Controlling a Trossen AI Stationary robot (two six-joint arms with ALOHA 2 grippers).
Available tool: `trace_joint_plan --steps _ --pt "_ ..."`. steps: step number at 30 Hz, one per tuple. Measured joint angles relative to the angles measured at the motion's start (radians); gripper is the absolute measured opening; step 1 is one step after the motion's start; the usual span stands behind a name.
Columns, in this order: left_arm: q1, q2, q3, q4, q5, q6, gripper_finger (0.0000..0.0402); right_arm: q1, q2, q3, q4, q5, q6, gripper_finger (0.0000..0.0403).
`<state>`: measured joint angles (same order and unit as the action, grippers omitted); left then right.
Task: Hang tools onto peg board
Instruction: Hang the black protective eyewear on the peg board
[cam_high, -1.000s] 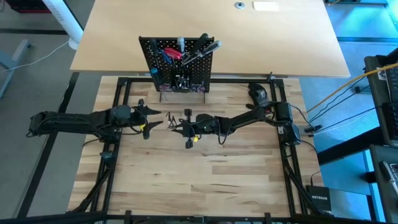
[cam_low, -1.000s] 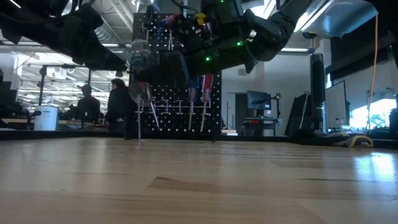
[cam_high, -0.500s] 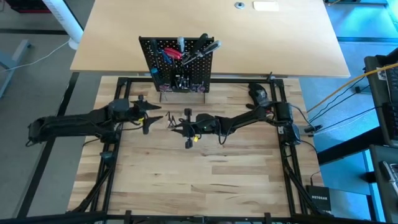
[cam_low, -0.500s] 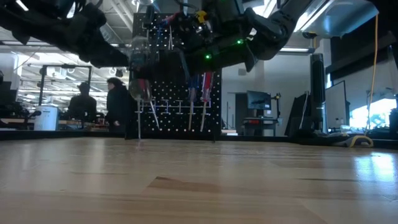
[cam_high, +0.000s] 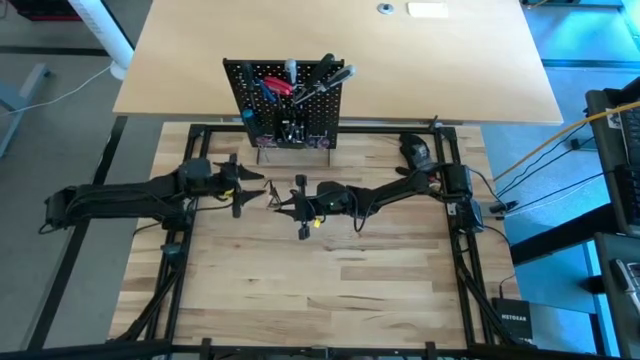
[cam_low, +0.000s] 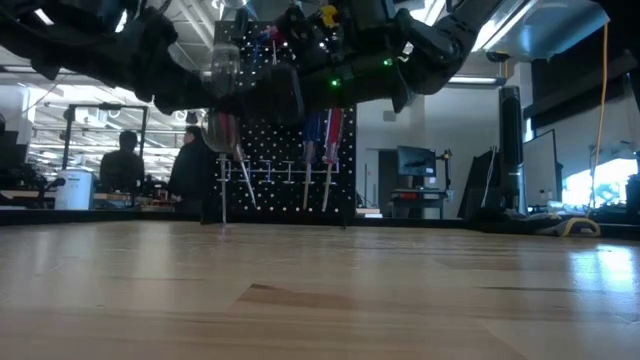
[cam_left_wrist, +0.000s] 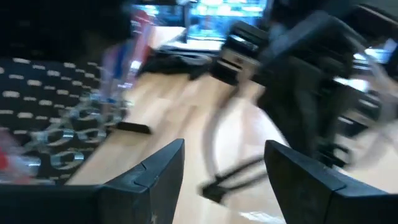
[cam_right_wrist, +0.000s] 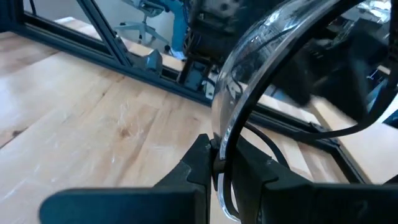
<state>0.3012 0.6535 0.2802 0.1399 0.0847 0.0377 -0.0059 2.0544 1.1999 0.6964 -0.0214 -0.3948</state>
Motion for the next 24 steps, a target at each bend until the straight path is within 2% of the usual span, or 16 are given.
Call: trace_joint_plan --steps 8,10,14,22,24 --pt "0.001 0.036 0.000 0.074 -0.166 0.043 0.0210 0.001 0.000 0.000 -0.020 -0.017 0.023 0.0040" --pt "0.002 0.037 0.000 0.074 -0.153 0.049 0.0210 0.006 0.000 0.000 -0.018 -0.017 0.023 0.0040" --pt "-0.001 0.037 0.000 0.064 0.047 0.046 0.0210 0.006 0.000 0.000 -0.014 -0.016 0.023 0.0040" --pt "0.001 0.168 0.000 0.166 -0.049 0.105 0.0210 0.006 0.000 0.000 -0.010 -0.024 0.024 0.0040" --pt "0.001 0.187 0.000 0.190 -0.107 0.107 0.0210 0.006 0.000 0.000 -0.017 -0.024 0.028 0.0040"
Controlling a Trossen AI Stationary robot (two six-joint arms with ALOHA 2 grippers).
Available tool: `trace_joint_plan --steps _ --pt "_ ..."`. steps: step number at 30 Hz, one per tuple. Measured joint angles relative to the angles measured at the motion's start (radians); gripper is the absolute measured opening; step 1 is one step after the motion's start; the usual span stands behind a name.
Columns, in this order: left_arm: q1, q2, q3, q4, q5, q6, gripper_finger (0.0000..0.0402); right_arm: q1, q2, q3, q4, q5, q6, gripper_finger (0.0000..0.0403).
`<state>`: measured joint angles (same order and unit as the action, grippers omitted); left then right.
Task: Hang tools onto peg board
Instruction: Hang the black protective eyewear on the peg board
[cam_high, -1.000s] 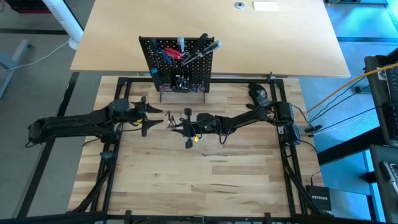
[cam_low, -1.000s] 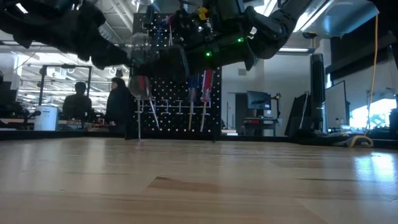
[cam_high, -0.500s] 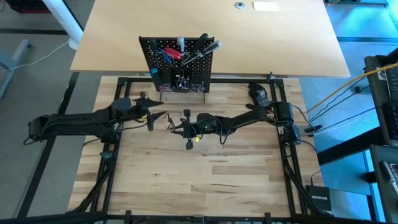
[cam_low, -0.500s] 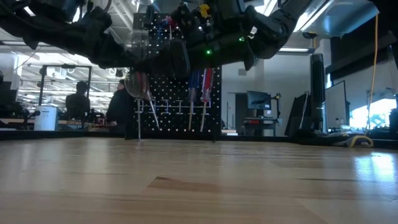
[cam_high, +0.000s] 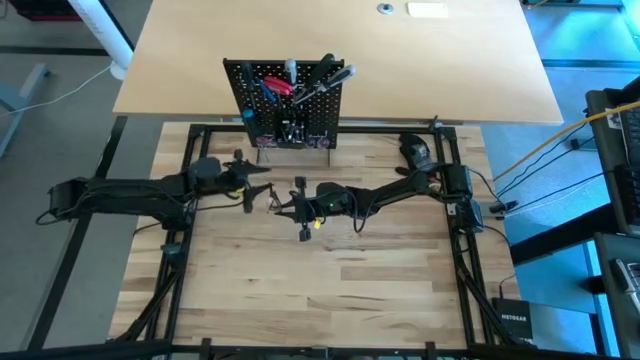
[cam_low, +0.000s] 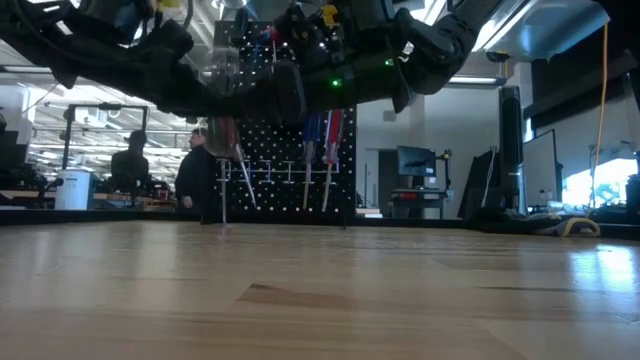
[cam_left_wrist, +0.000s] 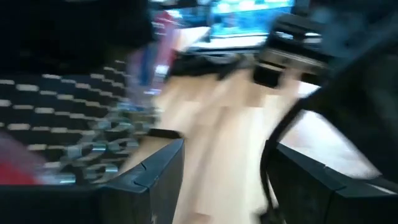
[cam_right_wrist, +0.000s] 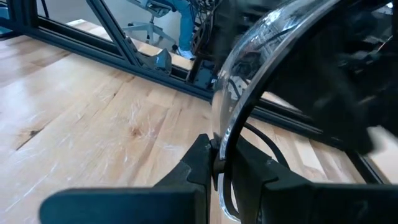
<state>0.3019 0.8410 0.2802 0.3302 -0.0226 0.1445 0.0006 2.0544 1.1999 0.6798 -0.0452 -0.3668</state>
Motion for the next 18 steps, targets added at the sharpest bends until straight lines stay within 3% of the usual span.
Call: trace_joint_plan --steps 3,6,14,18 --pt "0.001 -0.003 0.000 0.019 -0.078 0.024 0.0210 0.000 0.000 0.000 -0.011 0.000 0.005 0.0040" --pt "0.000 -0.038 0.000 0.000 -0.086 0.021 0.0210 0.000 0.000 0.000 -0.015 0.006 0.005 0.0040" --pt "-0.003 -0.241 0.045 -0.343 -0.086 -0.054 0.0210 -0.005 -0.009 0.000 -0.027 0.082 0.005 0.0040" --pt "-0.003 -0.324 -0.018 -0.374 -0.087 -0.139 0.0210 -0.037 -0.010 0.000 -0.029 0.091 0.036 0.0040"
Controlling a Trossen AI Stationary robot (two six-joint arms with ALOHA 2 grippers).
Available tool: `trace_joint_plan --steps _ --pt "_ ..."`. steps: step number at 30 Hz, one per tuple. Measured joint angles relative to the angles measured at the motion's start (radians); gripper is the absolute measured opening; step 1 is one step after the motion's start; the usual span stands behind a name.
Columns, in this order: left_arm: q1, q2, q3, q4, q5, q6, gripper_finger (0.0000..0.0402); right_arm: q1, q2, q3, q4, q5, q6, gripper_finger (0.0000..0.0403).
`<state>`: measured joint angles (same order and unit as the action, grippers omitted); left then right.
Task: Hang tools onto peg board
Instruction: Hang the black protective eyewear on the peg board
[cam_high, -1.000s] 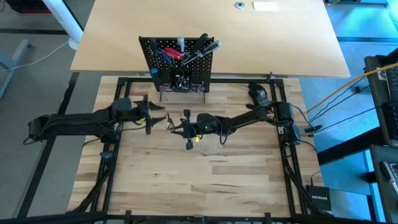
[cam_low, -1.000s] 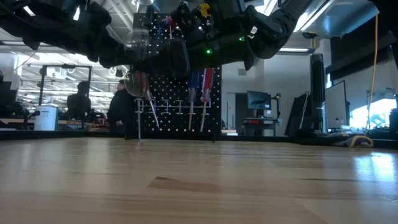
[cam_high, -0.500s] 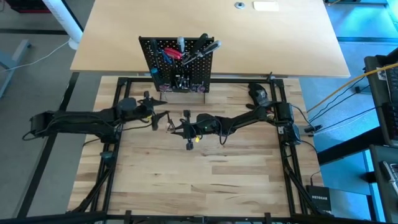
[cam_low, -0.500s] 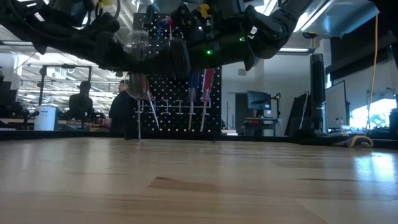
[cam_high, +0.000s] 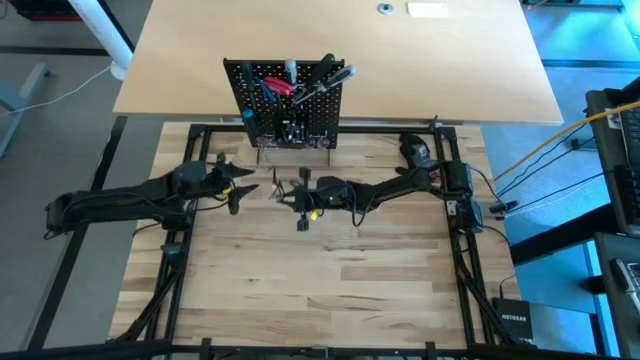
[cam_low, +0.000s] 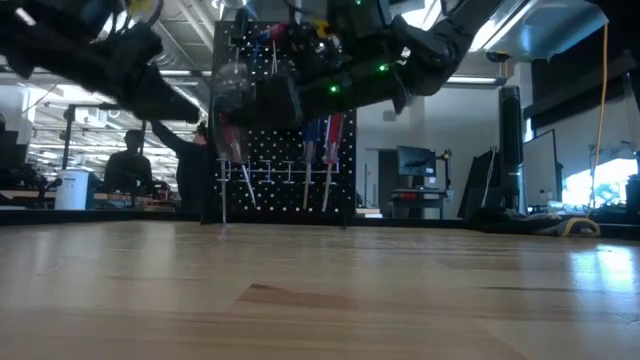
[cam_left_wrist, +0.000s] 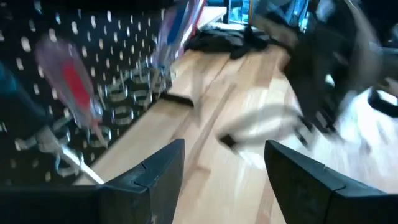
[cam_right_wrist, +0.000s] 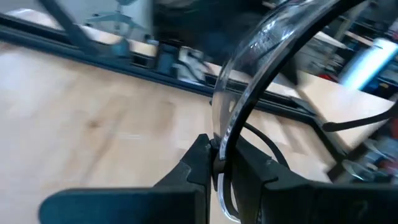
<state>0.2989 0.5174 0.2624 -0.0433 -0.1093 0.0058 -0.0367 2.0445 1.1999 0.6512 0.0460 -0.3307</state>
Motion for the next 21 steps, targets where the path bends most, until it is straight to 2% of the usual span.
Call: trace_joint_plan --steps 4,8,13,19,21 --pt "0.000 -0.039 -0.069 0.028 0.000 -0.004 0.0210 -0.029 0.002 0.000 0.002 0.015 0.008 0.0040" --pt "0.000 -0.054 -0.073 0.033 0.000 0.015 0.0210 -0.036 0.017 0.000 0.001 0.023 -0.013 0.0040" --pt "0.000 -0.053 -0.073 0.028 0.000 0.024 0.0210 -0.036 0.068 0.000 0.087 0.045 -0.087 0.0040" --pt "0.000 -0.053 -0.078 0.015 0.000 0.028 0.0210 -0.036 0.087 0.000 0.102 0.185 -0.216 0.0040" --pt "0.000 -0.053 -0.078 0.006 0.000 0.028 0.0210 -0.043 0.087 0.000 0.107 0.198 -0.254 0.0040"
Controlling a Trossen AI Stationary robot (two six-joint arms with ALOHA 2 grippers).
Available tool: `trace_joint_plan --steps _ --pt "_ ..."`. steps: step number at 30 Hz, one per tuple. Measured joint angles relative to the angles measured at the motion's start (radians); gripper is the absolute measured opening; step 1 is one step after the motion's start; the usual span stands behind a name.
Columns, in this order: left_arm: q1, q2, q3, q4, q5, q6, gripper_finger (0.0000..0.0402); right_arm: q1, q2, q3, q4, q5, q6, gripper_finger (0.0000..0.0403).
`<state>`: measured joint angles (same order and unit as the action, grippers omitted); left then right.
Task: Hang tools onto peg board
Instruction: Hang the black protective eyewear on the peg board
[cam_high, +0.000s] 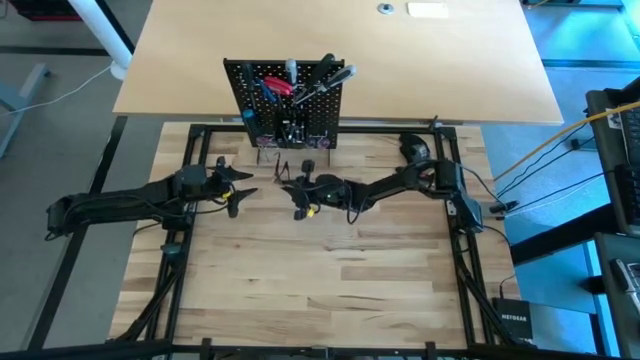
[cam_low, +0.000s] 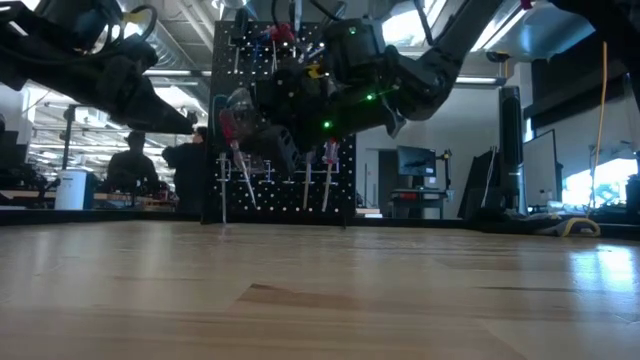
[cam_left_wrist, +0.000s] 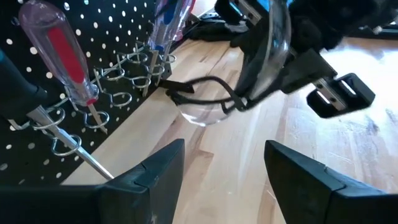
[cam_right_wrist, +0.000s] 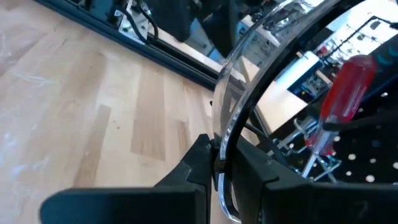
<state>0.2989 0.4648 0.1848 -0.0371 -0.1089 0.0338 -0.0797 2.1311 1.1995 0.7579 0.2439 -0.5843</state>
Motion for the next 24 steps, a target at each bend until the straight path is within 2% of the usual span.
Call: trace_joint_plan --steps 6,18,24 --pt "0.000 0.000 0.000 -0.005 0.000 -0.004 0.0210 -0.045 0.000 0.000 -0.044 0.044 0.005 0.0040" --pt "0.000 0.000 0.000 0.001 0.000 -0.004 0.0210 -0.085 0.011 0.000 -0.066 -0.009 0.031 0.0040" --pt "0.000 0.000 0.000 0.002 0.000 -0.007 0.0210 -0.100 0.035 0.000 -0.061 0.026 0.046 0.0040"
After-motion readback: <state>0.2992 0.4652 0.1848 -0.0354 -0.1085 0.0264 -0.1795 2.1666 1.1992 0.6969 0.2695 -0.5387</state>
